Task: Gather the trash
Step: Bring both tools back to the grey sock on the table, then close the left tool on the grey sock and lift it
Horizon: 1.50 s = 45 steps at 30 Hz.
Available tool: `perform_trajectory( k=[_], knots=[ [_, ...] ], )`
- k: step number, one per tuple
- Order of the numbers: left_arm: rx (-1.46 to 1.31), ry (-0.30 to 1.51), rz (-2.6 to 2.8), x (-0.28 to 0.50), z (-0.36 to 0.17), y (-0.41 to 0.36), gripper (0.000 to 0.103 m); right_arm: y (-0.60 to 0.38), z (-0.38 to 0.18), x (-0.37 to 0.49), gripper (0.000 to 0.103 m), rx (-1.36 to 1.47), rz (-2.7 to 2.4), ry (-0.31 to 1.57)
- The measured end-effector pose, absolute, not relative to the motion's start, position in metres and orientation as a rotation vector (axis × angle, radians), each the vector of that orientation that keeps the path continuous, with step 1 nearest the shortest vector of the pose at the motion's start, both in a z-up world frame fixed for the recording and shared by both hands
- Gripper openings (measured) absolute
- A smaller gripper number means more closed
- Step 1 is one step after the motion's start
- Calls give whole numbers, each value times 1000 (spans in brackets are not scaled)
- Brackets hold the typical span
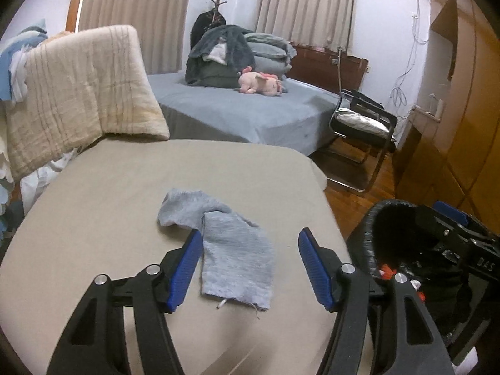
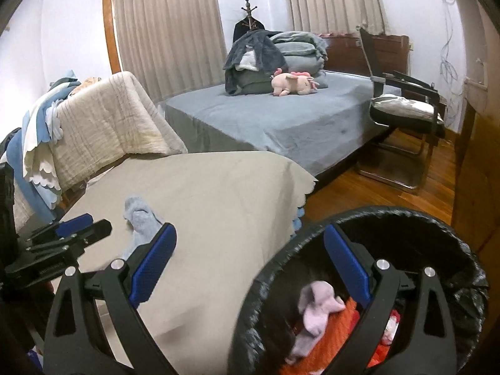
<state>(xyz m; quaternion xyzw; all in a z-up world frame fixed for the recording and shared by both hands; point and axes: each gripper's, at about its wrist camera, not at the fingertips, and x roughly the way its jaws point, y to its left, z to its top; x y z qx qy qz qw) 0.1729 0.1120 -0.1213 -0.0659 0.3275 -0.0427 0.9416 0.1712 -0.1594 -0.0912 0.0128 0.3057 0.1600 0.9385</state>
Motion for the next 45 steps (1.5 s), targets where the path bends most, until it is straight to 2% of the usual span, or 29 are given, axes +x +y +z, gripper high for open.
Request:
perform_trajectory(
  k=[11,14,19,21,23,24,26,32,38,45],
  knots=[
    [-119,729,-77,218,-154,100,64,-145,-106,195,93,11,324,644],
    [-120,741,-47,226,-165,97,70,-146,-109,198,93,10,320,651],
    [-123,768,-22,236,-177,93,70,-148,-114,204,93,16,319,662],
    [-119,776,-17,238,-181,92,64,-147,-115,206,93,17,320,666],
    [-118,788,-22,238,-184,92,47,-146,-116,207,93,17,321,669],
    [-123,790,-25,238,-184,93,43,-146,-117,207,93,17,322,670],
    [-140,783,-32,234,-182,96,31,-144,-118,207,93,13,324,672],
    [-184,756,-71,220,-173,111,9,-136,-120,207,93,8,334,674],
    [-224,720,-75,206,-159,130,5,-125,-120,208,93,-3,353,675],
    [-229,742,-64,204,-159,145,5,-112,-123,209,93,-11,369,682]
  ],
)
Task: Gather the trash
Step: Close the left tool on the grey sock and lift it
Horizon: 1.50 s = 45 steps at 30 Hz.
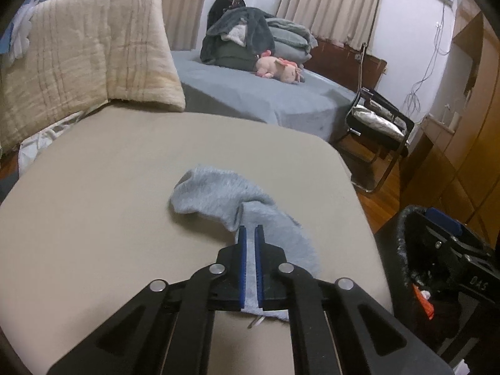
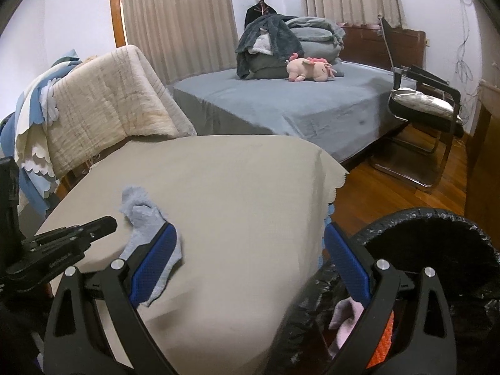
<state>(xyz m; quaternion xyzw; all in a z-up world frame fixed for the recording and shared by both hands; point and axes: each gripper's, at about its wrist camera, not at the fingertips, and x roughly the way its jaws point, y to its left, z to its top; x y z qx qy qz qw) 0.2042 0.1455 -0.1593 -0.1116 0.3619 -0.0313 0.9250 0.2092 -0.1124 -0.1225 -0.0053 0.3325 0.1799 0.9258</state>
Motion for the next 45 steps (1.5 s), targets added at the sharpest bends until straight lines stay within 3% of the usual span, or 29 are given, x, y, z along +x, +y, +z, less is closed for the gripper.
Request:
perform_trajectory(
  k=[3,5,8,10,12,14,15,28,42,43,45],
  knots=[
    [-242,767,-69,209,-164,142,23,-110,-123,209,93,-16,372,684],
    [-232,770,-64,214,-167,138,42,-111,-123,210,93,-16,370,685],
    [-210,801,-59,221,-175,131,53,-112,-123,212,93,-15,366,687],
    [-210,837,-63,227,-185,128,51,-113,-124,213,93,-13,364,689],
    [-209,861,-83,229,-193,125,26,-113,-124,213,93,-12,363,690],
    [-215,848,-97,226,-193,125,7,-112,-124,213,93,-15,363,688],
    [-216,837,-100,224,-191,125,6,-113,-124,213,93,-13,363,688],
    [-295,654,-113,191,-128,165,5,-103,-118,214,93,-16,381,669],
    [-217,777,6,163,-166,217,6,-50,-131,211,93,-55,463,700],
    [-227,779,5,162,-167,219,7,-45,-134,211,93,-61,465,705],
    [-249,777,6,162,-167,224,19,-39,-138,213,93,-67,465,713]
  ],
)
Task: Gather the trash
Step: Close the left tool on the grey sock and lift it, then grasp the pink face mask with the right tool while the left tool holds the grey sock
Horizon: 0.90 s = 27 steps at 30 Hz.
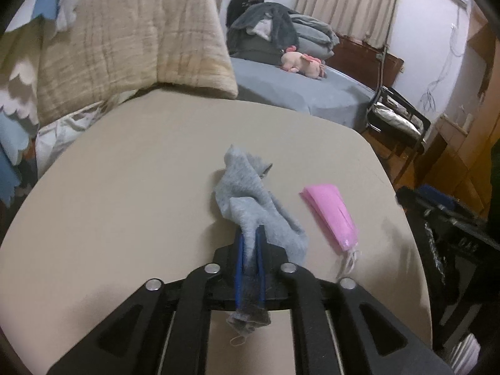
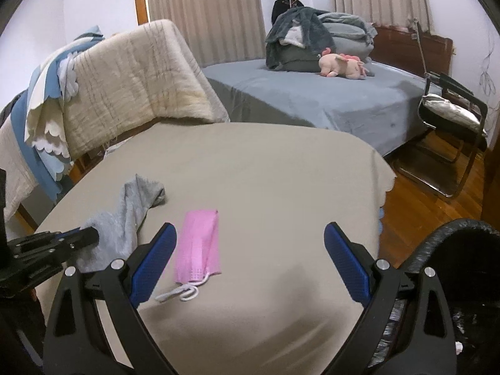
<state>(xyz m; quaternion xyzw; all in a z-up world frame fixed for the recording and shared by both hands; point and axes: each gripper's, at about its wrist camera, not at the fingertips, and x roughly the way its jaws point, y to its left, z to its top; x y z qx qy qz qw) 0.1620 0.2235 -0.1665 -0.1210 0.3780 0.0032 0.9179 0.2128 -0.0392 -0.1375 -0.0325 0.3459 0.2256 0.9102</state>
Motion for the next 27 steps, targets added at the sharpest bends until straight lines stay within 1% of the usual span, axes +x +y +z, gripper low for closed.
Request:
perform_trajectory(
  k=[1,2,3,4,5,10,13,15,16,17,18,19,20,23,27],
  knots=[
    [-260,774,7,162,-166,225,36,-36,-139,214,93,-69,464,718],
    [-267,762,10,163,-164,226,45,-35,-141,214,93,-71,462,722],
    [-267,757,8,163,-163,226,47,-34,-142,215,93,-73,459,724],
    [-267,755,6,165,-162,226,51,-33,-143,216,93,-74,456,726],
    [-268,755,6,168,-162,227,57,-33,-143,217,93,-75,452,727],
    [-275,776,-2,194,-171,226,63,-32,-145,222,93,-87,432,732],
    [-274,821,-3,210,-184,224,64,-31,-146,225,93,-92,428,735],
    [-272,842,-18,218,-193,222,62,-29,-147,225,93,-98,431,736],
    [-269,854,-31,221,-198,221,53,-27,-148,226,93,-101,433,738],
    [-269,864,-38,221,-201,219,37,-26,-149,226,93,-101,434,740],
    [-268,871,-42,221,-205,219,34,-24,-150,226,93,-102,438,742],
    [-271,862,-47,220,-205,220,26,-22,-151,226,93,-102,443,744],
    [-288,862,-65,219,-205,222,15,-20,-151,226,93,-104,446,745],
    [-277,843,-50,213,-202,226,11,-10,-154,228,93,-108,465,755],
    [-260,806,-24,200,-192,231,11,5,-159,230,93,-120,490,773]
  ],
)
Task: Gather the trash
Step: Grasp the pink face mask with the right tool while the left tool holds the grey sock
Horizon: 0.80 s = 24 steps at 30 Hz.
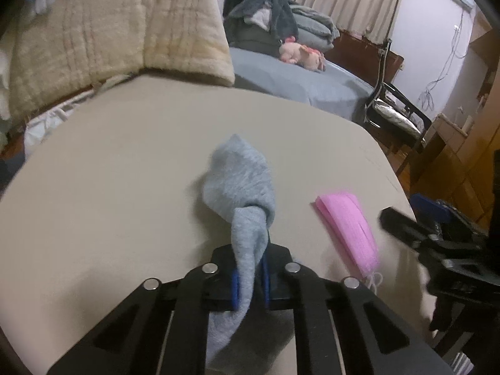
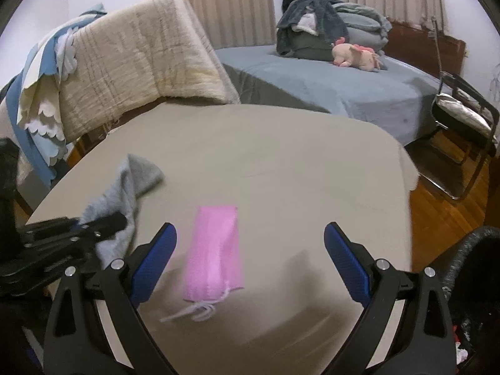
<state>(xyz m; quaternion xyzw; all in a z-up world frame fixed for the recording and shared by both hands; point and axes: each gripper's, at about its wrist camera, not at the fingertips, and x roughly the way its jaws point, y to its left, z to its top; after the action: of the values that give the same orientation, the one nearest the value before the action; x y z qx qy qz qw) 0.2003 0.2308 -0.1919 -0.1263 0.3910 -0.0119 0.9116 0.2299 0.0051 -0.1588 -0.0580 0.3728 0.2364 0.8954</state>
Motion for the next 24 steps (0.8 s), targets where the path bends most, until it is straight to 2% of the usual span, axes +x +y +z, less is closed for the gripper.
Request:
perform_trajectory(
  k=[4,6,7,9,11,13,14,16,24],
  knots=[
    [-234,792,6,190,-186,235,11,19,-169,236,92,-114,505,820],
    [-243,792,17,185,-185,237,11,27,-176,239,80,-141,504,850],
    [-246,791,22,183,-184,239,11,30,-180,241,71,-151,513,875],
    [-249,787,31,180,-183,244,11,33,-184,243,64,-155,523,903],
    [-250,785,36,178,-182,245,11,34,-184,244,42,-153,535,912],
    [-244,782,34,177,-181,243,11,34,-182,242,25,-149,556,916],
    [-238,781,33,177,-180,241,11,33,-182,241,20,-145,563,918],
    [-238,775,25,176,-177,238,11,29,-178,239,17,-130,575,915],
    [-224,742,-14,174,-155,214,11,6,-137,223,17,-97,575,824]
  ],
)
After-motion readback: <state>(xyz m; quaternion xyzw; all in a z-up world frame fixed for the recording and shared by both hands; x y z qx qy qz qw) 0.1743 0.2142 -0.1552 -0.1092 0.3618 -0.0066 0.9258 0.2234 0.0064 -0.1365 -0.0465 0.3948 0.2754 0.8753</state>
